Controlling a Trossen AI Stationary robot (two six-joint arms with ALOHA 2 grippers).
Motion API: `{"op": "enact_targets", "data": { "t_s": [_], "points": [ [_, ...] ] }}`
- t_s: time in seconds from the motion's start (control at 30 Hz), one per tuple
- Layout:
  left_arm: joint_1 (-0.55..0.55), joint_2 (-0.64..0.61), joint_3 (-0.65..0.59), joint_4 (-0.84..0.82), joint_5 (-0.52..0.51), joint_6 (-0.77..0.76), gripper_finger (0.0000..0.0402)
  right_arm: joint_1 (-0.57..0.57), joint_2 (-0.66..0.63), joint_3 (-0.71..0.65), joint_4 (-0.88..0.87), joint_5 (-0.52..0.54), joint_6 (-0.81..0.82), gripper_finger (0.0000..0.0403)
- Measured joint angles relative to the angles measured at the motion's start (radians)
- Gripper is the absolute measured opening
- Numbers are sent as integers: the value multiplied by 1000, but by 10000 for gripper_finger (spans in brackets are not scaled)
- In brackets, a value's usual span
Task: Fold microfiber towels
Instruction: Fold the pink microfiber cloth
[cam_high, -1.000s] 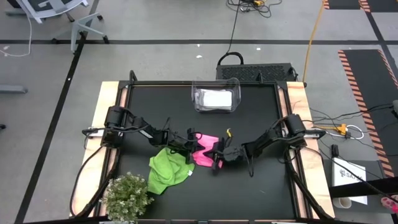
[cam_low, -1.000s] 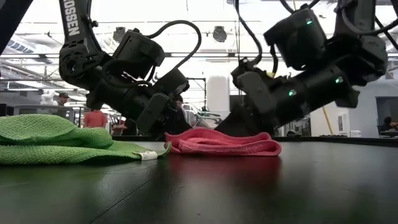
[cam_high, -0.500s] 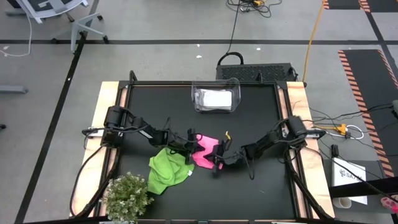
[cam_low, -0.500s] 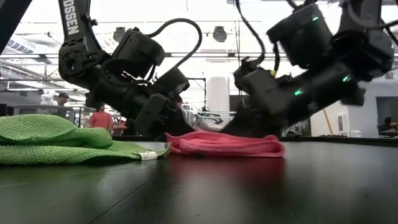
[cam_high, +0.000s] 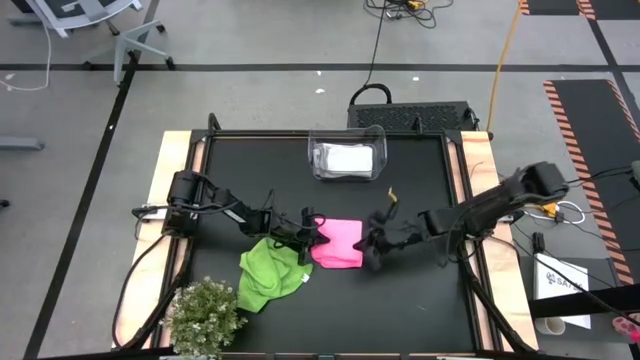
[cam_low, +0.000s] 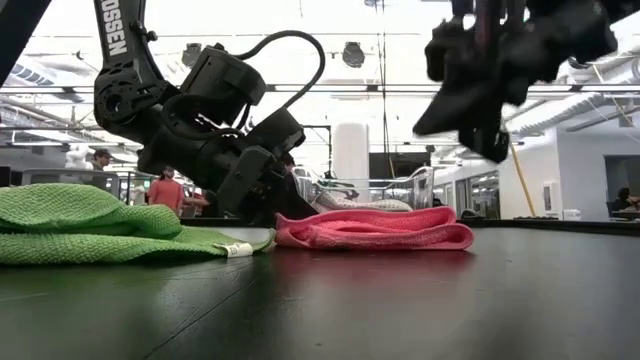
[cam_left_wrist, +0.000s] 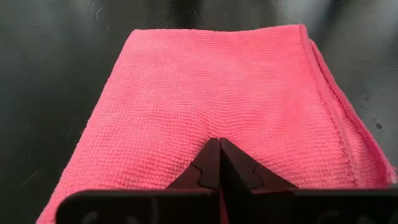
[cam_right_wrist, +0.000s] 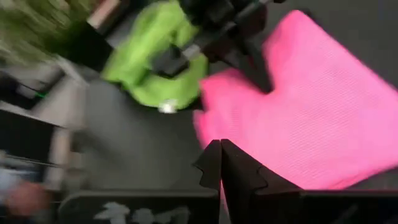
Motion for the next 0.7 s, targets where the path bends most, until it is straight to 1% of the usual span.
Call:
{"op": "enact_targets", "data": {
  "t_s": [0.07, 0.13, 0.23, 0.3, 0.47, 0.6, 0.7],
  "points": [
    [0, 0, 0, 5, 0, 2, 3, -17, -59, 2, -48, -49, 75, 0],
    [0, 1, 0, 10, 0, -1, 7, -30, -95, 1, -120, -76, 132, 0],
    [0, 2, -1, 26, -1, -15, 14, -45, -116, 1, -202, -121, 186, 5],
    [0, 2, -1, 34, -2, -26, 14, -60, -112, 1, -246, -160, 214, 17],
    [0, 2, -2, 36, -1, -29, 3, -112, -50, 1, -255, -257, 266, 71],
    [0, 2, -2, 36, -1, -28, 15, -161, 14, 1, -240, -322, 268, 124],
    [0, 2, -2, 37, -1, -27, 19, -189, 63, 1, -239, -335, 262, 160]
  ]
}}
